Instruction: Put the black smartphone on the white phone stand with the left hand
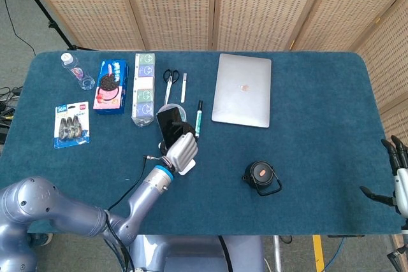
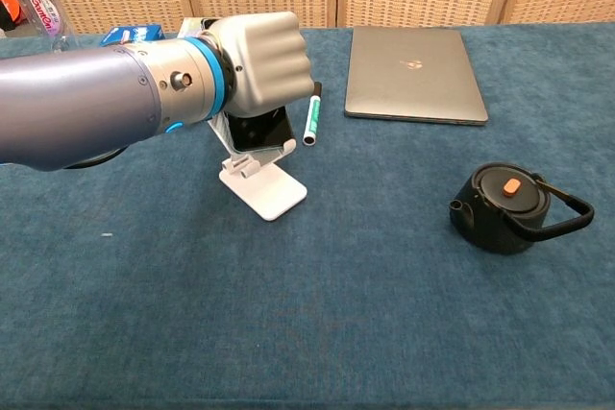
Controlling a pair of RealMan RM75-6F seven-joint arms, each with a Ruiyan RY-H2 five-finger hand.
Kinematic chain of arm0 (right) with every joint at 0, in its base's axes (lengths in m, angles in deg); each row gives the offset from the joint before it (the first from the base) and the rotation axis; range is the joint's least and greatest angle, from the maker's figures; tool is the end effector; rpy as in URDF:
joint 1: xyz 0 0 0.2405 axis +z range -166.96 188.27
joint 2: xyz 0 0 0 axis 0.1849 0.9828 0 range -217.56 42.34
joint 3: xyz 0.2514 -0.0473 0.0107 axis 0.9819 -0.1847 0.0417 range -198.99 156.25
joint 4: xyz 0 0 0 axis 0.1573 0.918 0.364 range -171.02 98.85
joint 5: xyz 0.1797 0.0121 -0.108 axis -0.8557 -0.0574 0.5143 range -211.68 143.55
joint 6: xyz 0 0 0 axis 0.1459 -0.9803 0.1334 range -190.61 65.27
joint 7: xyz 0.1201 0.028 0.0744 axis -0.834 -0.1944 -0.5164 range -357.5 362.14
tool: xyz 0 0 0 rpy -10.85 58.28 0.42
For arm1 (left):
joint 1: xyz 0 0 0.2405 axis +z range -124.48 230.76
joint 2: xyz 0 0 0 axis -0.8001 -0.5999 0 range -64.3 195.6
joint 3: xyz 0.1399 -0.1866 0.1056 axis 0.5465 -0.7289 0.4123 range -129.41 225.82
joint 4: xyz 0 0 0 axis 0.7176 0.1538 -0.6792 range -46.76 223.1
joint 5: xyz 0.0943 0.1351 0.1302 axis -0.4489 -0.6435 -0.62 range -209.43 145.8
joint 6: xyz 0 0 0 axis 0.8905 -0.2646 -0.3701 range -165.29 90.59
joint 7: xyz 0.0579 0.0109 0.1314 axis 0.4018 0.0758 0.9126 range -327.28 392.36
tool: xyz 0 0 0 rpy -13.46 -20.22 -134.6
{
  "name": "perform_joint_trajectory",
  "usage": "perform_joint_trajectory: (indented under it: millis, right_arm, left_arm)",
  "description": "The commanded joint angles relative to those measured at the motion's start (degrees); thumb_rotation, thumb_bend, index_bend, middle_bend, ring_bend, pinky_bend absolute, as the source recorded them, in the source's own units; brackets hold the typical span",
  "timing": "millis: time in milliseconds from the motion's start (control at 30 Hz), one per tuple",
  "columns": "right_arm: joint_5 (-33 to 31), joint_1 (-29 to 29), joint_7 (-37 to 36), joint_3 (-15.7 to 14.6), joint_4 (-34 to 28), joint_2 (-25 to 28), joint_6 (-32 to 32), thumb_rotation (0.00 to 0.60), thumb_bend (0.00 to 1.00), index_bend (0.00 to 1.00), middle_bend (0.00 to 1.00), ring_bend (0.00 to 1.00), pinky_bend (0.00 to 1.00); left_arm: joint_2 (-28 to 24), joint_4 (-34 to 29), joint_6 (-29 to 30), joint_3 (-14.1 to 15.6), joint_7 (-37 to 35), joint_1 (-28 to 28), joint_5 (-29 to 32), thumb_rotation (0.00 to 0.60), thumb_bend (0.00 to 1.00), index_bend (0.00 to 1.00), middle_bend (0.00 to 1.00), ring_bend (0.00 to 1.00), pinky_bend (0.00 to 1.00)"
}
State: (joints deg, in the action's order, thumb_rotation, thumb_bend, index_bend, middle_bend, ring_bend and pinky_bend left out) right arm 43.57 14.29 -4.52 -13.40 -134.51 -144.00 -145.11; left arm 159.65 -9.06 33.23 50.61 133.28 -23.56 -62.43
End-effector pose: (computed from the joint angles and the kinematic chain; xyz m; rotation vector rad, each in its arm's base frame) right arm -0.3150 -0.1904 0.2059 1.1951 -1.0032 0.9411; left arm -0.0173 0.3244 -0.0558 -2.0495 0.4649 -0.1310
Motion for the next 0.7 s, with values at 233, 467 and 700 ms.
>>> perform_joint_trajectory:
  millis: [233, 467, 700]
  right_arm:
    - [0.1, -0.1, -0.5, 0.0, -0.2, 0.3, 0.0, 0.6, 0.0, 0.0, 0.0, 0.0, 0.0]
    - [0.2, -0.2, -1.0, 0.0, -0.4, 0.7, -0.2, 0.6, 0.0, 0.0, 0.0, 0.0, 0.0]
    - [0.3, -0.3, -1.2, 0.0, -0.6, 0.9, -0.4, 0.6, 0.0, 0.0, 0.0, 0.0, 0.0]
  left_arm:
    - [0.9, -0.5, 1.7, -0.1, 0.9, -0.5, 1.2, 0.6, 0.22, 0.56, 0.33, 0.34, 0.44]
    - [1.3, -1.7, 4.6, -0.5, 2.9, -1.0, 3.1, 0.6, 0.16, 0.45, 0.21, 0.34, 0.44]
    - [1.2, -2.9, 6.5, -0.8, 3.9, -1.3, 3.6, 0.6, 0.14, 0.39, 0.15, 0.34, 0.44]
